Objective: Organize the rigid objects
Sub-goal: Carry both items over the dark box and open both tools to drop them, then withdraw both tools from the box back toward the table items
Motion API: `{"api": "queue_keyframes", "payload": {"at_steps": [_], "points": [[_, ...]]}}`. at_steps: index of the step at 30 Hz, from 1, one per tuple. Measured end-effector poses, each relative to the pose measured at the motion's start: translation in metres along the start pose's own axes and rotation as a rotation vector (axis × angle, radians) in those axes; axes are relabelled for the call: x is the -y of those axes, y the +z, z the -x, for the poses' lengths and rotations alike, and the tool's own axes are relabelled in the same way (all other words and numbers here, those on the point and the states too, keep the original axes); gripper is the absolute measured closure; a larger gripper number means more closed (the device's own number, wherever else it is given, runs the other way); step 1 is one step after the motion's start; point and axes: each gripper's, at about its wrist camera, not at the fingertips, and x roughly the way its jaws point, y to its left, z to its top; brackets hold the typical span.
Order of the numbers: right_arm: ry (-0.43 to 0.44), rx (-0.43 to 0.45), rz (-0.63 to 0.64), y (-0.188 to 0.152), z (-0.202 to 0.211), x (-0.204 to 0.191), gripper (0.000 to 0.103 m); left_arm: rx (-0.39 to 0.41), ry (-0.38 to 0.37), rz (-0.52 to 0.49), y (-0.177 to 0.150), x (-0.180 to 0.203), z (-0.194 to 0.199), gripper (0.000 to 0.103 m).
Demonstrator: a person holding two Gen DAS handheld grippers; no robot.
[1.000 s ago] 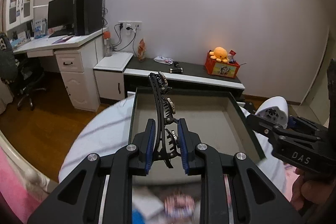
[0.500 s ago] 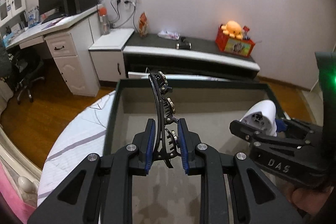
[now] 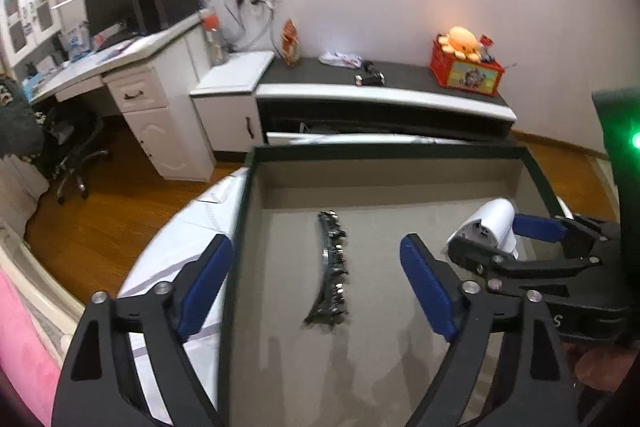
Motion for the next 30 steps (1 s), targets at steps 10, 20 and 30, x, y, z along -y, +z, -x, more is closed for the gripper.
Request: {"api": "queue_keyframes", "payload": {"at_steps": [10,20,30], "points": [[0.022,0.239,-0.031,-0.037,0.094,-0.005,0.000,0.269,0.123,0.061,-0.026,-0.026,0.133,0.000],[-0.049,0.457,-0.007,-0.116,0.202,-0.039,0.000,0.400,0.155,0.090,-0.094,-0.024,0.232,0.000],[-0.191,0.574,-0.067,-0.212,0.277,-0.073,0.000,0.383,0.074,0.074,-0.160,-0.037,0.275,0.000]]}}
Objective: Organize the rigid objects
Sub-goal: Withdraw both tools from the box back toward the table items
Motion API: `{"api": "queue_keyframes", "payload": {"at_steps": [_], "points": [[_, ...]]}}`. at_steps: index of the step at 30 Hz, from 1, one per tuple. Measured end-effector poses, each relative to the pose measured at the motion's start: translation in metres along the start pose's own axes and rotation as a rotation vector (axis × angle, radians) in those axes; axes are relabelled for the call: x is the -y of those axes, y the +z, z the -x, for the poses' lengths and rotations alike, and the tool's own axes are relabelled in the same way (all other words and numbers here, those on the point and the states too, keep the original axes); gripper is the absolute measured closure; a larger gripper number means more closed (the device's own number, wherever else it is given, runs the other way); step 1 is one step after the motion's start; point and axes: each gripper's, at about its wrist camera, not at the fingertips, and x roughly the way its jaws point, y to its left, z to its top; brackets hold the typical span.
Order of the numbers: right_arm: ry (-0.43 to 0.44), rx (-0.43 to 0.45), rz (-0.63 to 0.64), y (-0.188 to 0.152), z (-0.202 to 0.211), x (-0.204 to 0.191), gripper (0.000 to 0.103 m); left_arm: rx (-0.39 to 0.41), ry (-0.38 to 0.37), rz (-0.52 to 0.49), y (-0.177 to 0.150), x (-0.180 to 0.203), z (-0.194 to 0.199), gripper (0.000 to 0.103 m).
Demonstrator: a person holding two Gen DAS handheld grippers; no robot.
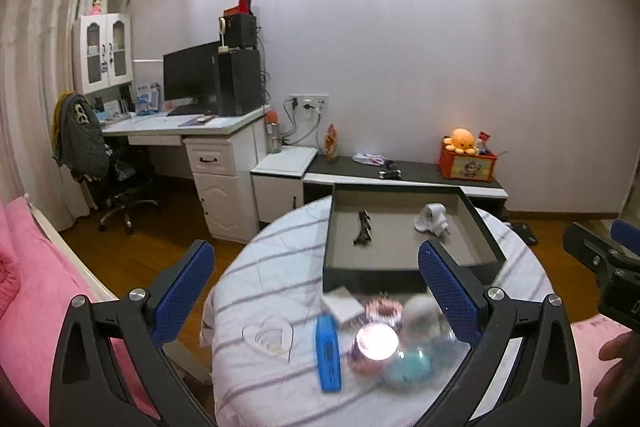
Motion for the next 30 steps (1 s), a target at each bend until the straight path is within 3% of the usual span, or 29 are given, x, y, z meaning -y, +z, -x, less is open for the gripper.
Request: {"api": "queue_keyframes", "payload": {"at_steps": [14,30], "points": [[-0.025,-0.010,0.039,-0.034,0.040,-0.010,0.000,-0.057,-0.060,0.043,-0.027,-0.005,0.021,0.000],[-0.023,-0.008,0.034,-0.037,0.046,-0.008,0.000,-0.082,-0.062,0.045,-0.030,-0.003,0.027,0.000]]}}
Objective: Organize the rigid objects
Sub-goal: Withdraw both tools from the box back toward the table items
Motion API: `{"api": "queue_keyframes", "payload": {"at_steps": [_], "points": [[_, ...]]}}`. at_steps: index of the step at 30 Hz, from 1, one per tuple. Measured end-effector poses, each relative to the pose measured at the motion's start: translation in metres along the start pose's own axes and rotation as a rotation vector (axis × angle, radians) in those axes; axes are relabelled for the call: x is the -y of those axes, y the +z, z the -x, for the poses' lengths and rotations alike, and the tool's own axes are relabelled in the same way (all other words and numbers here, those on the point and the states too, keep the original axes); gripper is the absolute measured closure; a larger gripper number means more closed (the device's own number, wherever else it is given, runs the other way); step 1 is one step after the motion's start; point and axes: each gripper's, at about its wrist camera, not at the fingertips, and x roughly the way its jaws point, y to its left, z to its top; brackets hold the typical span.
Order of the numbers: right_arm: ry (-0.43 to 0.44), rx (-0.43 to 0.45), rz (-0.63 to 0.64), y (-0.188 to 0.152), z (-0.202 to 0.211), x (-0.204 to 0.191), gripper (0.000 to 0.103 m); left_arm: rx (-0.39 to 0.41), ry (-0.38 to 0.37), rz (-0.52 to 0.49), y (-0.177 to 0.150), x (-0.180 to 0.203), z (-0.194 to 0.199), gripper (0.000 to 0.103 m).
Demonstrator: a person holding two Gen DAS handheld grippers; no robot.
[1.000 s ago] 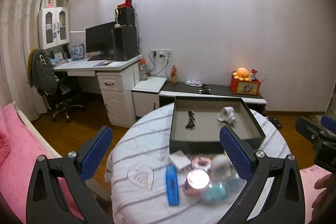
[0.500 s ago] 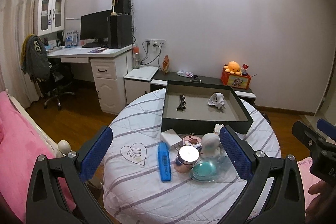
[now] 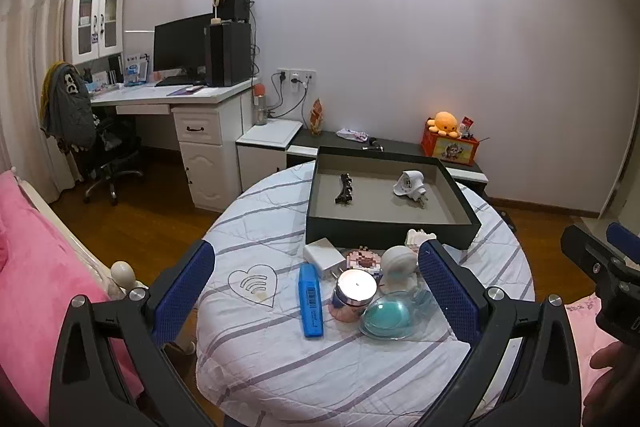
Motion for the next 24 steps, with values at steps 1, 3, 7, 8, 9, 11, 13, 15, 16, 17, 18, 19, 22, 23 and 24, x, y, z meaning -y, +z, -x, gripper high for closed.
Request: {"api": "queue_keyframes", "payload": {"at_steps": [1,3,7,8,9,11,13,15,16,17,18,19,22,23,24], "points": [[-0.001,-0.004,-0.001,-0.001,-0.001,0.000,0.000,-0.004,0.000,-0.001,0.001,0.001,-0.002,0.000],[0.001,-0.010,-0.003,-0.001,-0.003,0.001,0.000,-0.008,0.000,-0.004,0.000,0.002,-0.005,0.000],[-0.001,-0.019,-0.007,-0.001,-0.010,0.003,0.000,-0.014,0.004,-0.007,-0.002,0.001,-0.008,0.000],[0.000,-0.022,-0.006,-0.001,-0.012,0.003,0.000,-0.015,0.009,-0.007,-0.003,0.000,-0.010,0.000],[0.001,-0.026,-0.004,-0.002,-0.014,0.003,0.000,-0.019,0.014,-0.007,-0.003,-0.001,-0.013,0.000],[0.006,-0.036,0.000,-0.003,-0.021,0.003,0.000,-0.032,0.022,-0.006,-0.007,-0.003,-0.019,0.000],[0.005,-0.050,0.002,-0.007,-0.029,0.004,0.000,-0.054,0.029,-0.008,-0.012,-0.006,-0.027,0.000],[0.005,-0.075,-0.001,-0.012,-0.038,0.009,0.000,-0.071,0.037,-0.013,-0.019,-0.008,-0.035,0.000],[0.003,-0.099,-0.005,-0.017,-0.046,0.012,0.000,-0.083,0.043,-0.014,-0.022,-0.009,-0.040,0.000],[0.002,-0.124,-0.012,-0.022,-0.054,0.016,0.000,-0.099,0.047,-0.014,-0.026,-0.010,-0.046,0.000],[0.001,-0.139,-0.016,-0.025,-0.058,0.017,0.000,-0.120,0.044,-0.011,-0.031,-0.011,-0.053,0.000],[-0.002,-0.163,-0.021,-0.031,-0.066,0.020,0.000,-0.139,0.041,-0.008,-0.034,-0.012,-0.059,0.000],[-0.003,-0.208,-0.019,-0.040,-0.080,0.023,0.000,-0.195,0.025,0.000,-0.042,-0.013,-0.076,0.000],[-0.002,-0.219,-0.019,-0.042,-0.084,0.024,0.000,-0.203,0.019,-0.001,-0.044,-0.012,-0.080,0.000],[-0.001,-0.235,-0.016,-0.045,-0.090,0.024,0.000,-0.208,0.017,-0.006,-0.046,-0.010,-0.084,0.000]]}}
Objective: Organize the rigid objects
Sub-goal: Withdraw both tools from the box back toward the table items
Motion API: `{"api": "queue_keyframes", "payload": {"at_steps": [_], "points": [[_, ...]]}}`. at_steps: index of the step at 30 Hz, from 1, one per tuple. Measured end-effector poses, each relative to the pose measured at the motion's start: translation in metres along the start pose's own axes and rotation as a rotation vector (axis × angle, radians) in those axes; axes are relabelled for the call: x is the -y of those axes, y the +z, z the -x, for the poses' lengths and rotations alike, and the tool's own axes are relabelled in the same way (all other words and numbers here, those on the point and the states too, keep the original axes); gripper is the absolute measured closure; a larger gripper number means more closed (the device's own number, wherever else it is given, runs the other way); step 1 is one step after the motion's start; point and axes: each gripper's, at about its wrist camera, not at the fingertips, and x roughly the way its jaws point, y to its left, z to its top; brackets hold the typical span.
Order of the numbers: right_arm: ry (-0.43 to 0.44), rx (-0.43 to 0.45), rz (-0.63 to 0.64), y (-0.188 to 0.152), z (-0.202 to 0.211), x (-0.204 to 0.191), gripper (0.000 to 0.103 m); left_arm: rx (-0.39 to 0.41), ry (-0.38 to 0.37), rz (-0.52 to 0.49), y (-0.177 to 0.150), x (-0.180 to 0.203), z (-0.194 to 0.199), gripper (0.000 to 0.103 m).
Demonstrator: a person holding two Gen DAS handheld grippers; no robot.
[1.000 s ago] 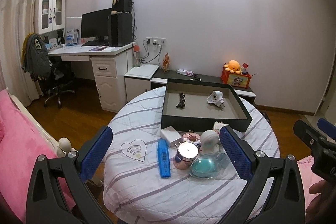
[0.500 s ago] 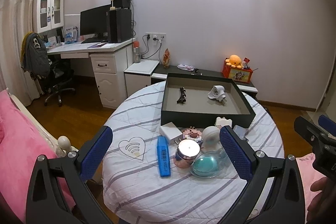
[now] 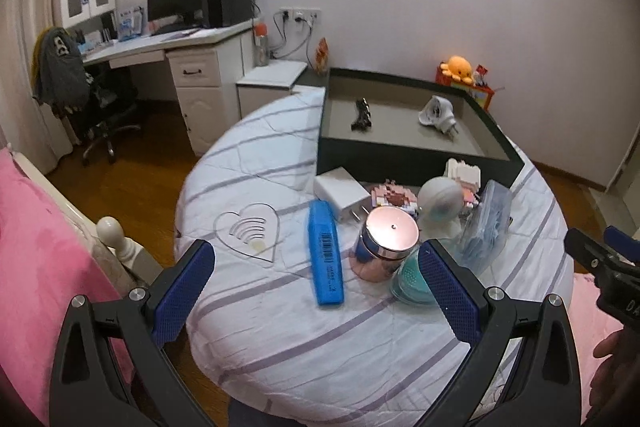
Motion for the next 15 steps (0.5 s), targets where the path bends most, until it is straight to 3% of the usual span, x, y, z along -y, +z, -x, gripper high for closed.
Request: {"api": "queue_keyframes", "payload": {"at_steps": [15], "points": [[0.130,-0.123,-0.047,0.010,-0.063,-0.020,0.000,-0.067,-0.016,-0.093,0.001,0.025,-0.060,0.000]]}}
